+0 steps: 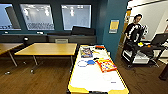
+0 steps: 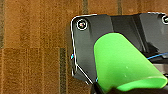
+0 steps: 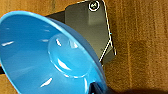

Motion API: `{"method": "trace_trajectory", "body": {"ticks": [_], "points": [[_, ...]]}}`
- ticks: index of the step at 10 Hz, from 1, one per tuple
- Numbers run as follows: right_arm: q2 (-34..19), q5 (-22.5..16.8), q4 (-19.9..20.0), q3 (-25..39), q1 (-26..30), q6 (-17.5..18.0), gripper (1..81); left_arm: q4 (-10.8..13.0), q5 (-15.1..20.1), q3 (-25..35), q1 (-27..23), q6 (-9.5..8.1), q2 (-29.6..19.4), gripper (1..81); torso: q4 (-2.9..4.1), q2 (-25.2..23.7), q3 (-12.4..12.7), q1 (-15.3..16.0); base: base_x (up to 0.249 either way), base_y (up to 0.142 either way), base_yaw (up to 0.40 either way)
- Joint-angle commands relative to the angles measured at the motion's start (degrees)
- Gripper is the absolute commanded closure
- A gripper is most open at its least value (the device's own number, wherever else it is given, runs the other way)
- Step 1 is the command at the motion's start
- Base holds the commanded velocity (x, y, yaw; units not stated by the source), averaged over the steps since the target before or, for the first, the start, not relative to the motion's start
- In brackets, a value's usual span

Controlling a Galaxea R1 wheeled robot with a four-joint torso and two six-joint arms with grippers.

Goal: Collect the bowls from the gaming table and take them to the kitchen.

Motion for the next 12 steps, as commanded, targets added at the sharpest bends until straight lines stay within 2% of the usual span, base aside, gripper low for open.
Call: {"method": "trace_trajectory", "body": {"ticks": [1,12], "points": [[-0.3,-3.0,-0.9,-0.1,1.7,-0.2,81.1,0.9,3.0,-1.0,-1.7,0.39,-0.6,81.1,0.00,0.0,0.0,0.0,-0.109,0.000,0.000],[1.1,-3.3,-0.9,-1.2,1.2,-0.3,81.1,2.7,3.0,-1.2,-1.7,0.39,1.2,81.1,0.00,0.0,0.0,0.0,-0.159,0.000,0.000]]}}
